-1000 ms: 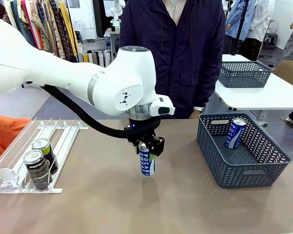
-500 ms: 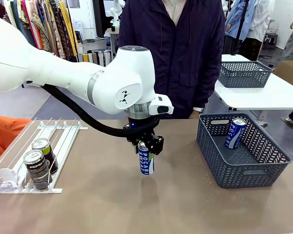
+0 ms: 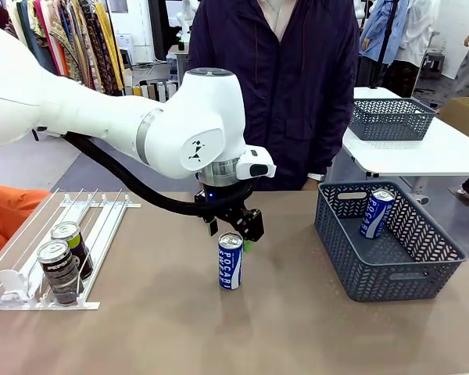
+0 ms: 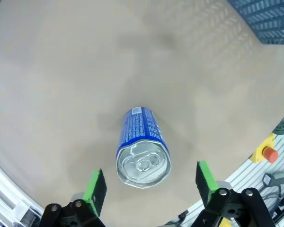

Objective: Retrieve and store the cans from the dispenser.
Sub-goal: Pick up the last remaining can from one row of the Automatic Can Dispenser and place it in the middle of the table.

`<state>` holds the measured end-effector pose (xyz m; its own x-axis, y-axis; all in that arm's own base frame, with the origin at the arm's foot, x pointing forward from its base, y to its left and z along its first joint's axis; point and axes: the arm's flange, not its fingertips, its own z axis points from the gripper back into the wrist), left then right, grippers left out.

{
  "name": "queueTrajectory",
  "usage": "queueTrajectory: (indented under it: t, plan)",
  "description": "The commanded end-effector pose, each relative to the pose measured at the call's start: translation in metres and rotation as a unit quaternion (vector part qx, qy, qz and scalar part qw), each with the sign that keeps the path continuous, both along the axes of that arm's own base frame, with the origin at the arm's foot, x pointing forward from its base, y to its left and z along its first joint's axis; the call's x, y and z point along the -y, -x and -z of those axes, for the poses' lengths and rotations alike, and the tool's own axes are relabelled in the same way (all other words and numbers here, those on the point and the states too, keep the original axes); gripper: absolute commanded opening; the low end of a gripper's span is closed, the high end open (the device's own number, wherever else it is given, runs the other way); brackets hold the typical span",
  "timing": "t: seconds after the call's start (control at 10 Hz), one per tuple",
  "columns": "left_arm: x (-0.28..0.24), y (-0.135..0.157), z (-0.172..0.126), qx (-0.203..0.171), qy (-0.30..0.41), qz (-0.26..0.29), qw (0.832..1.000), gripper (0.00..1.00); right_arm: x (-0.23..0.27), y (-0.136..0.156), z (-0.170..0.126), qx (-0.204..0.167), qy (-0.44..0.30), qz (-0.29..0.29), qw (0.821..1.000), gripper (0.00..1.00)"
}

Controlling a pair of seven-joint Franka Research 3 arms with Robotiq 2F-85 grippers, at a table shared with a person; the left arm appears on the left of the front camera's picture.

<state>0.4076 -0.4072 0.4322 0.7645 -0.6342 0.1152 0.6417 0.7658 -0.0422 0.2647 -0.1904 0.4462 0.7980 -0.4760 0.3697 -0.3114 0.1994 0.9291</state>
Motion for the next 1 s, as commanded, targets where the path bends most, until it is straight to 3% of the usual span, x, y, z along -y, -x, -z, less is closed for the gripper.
queueTrajectory:
  t: [0.0, 0.2, 0.4, 0.6, 0.7, 0.9]
  plan:
    - [-0.016, 0.01, -0.011, 0.012, 0.025, -0.019, 0.999, 1.0, -0.001, -0.003, -0.005, 0.009, -0.012, 0.005, 1.0, 1.0]
    - [-0.044, 0.024, -0.048, 0.027, 0.053, -0.025, 0.998, 1.0, -0.001, -0.003, -0.005, 0.009, -0.012, 0.005, 1.0, 1.0]
    - [-0.108, 0.047, -0.099, 0.01, 0.09, -0.027, 0.995, 1.0, -0.001, -0.003, -0.005, 0.009, -0.012, 0.005, 1.0, 1.0]
    - [-0.184, 0.06, -0.123, -0.027, 0.168, -0.045, 0.984, 1.0, -0.001, -0.003, -0.005, 0.009, -0.012, 0.005, 1.0, 1.0]
    - [-0.228, 0.064, -0.128, -0.048, 0.233, -0.05, 0.97, 1.0, -0.001, -0.003, -0.005, 0.009, -0.012, 0.005, 1.0, 1.0]
    - [-0.339, 0.074, -0.123, -0.05, 0.38, -0.104, 0.918, 1.0, -0.001, -0.003, -0.005, 0.009, -0.012, 0.005, 1.0, 1.0]
